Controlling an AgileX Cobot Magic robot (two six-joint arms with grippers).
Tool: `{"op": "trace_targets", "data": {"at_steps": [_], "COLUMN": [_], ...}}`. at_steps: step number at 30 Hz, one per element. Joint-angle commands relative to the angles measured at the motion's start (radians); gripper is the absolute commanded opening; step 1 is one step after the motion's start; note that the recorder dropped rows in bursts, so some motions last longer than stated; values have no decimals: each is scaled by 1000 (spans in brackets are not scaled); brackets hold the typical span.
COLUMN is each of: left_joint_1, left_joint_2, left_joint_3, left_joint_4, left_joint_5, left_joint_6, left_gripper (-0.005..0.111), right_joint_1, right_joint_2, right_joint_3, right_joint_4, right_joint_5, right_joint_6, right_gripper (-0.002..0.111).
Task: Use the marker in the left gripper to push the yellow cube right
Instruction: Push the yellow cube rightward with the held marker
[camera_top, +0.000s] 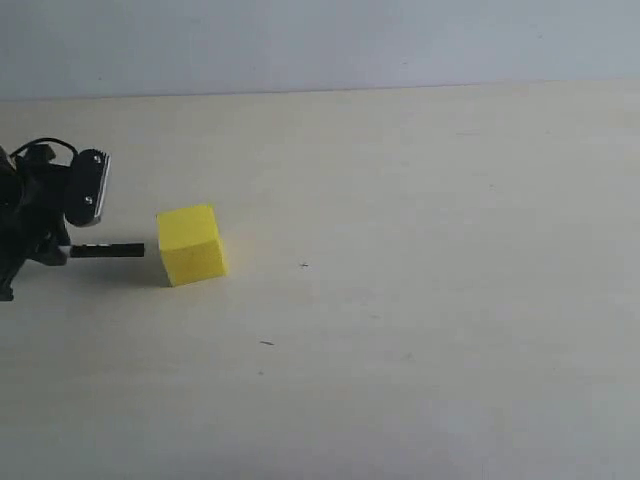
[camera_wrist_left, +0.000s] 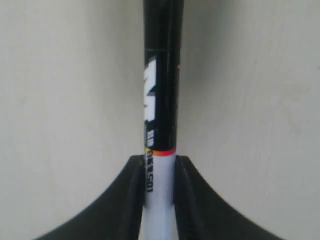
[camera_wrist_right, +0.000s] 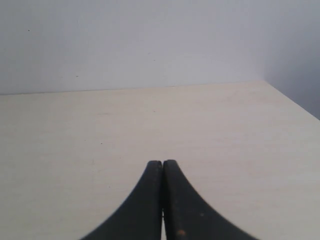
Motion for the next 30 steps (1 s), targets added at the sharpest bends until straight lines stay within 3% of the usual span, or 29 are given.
{"op": "trace_targets", "data": {"at_steps": [1, 6, 8, 12, 15, 18, 26, 30], "left_joint_1": [65, 77, 44, -90, -160, -146, -16, -8], "left_joint_2": [-41, -38, -20, 30, 36, 18, -26, -26], "left_joint_3": [-8, -8, -8, -8, -8, -8, -8, -8], "left_joint_4": [10, -13, -64, -77, -79, -75, -43, 11], "left_joint_5": [13, 50, 48, -28, -112, -119, -7, 27], "left_joint_6": [-40, -43, -37, -44, -149, -165, -165, -160], "left_gripper": [0, 0, 0, 0, 0, 0, 0, 0], "right_joint_1": [-3, -3, -3, -3, -3, -3, -3, -3], "right_joint_2": [-4, -4, -4, -4, -4, -4, -4, -4], "right_joint_3": [4, 4, 4, 4, 4, 4, 4, 4], "right_joint_4": [0, 0, 0, 0, 0, 0, 0, 0], "right_joint_5": [-5, -5, -5, -5, -5, -5, -5, -5], "right_joint_6": [-5, -5, -5, -5, -5, -5, -5, -5], "right_gripper": [0, 0, 0, 0, 0, 0, 0, 0]}}
